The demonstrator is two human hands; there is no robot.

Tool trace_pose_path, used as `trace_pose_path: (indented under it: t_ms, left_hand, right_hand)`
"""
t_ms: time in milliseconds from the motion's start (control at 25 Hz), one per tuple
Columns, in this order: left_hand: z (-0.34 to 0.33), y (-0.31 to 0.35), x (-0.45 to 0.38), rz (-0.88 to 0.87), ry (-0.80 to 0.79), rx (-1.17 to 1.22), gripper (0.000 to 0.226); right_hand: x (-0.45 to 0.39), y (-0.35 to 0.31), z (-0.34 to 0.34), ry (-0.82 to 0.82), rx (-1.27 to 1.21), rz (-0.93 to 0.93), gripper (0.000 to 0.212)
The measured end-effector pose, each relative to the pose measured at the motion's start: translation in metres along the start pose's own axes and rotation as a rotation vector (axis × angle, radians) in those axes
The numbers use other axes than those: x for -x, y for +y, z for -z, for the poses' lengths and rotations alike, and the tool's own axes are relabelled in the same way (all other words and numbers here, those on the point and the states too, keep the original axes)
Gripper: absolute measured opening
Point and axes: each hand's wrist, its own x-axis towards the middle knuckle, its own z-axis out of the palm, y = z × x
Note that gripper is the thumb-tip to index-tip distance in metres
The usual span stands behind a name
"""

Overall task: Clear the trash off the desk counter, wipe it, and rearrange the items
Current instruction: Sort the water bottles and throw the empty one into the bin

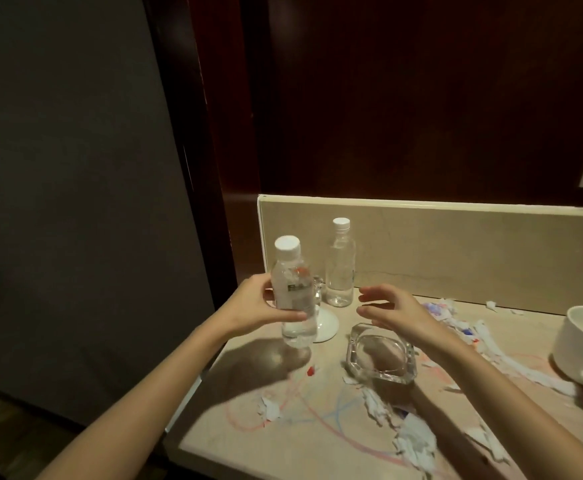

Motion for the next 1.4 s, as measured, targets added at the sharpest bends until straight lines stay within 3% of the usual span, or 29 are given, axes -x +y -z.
trace_pose_path:
  t_ms: [160,320,520,880,1080,1400]
  left_hand:
    - [-0.013,0.030,0.001,0.018,-0.027,0.180,0.039]
    - [-0.020,0.046,0.002,0.013,-0.066,0.182,0.042]
    - [-0.030,0.052,-0.006,0.021,-0.050,0.135,0.034]
    - [-0.065,0.074,-0.049,-0.036,-0.085,0.013,0.041]
    - [-0.063,0.049,-0.070,0.046,-0.028,-0.026,0.066]
    - [-0.058,0.006,-0.072,0.082,-0.005,-0.085,0.048]
  right_hand:
    - [0.017,-0.018,-0.006,-0.069,-0.034,0.079,0.036]
    - [0.029,-0.029,-0.004,-0.114,-0.051,0.126,0.031]
    - [0.035,-0.030,-0.005,-0.165,0.074,0.167,0.041]
    - [0.011,-0.007,0.000,0.199,0.133,0.199,0.054]
    - [-0.022,0.014,0.014,0.325,0.122,0.096,0.063]
    - [-0.067,0.040,0.014,0.362,0.070,-0.021,0.058]
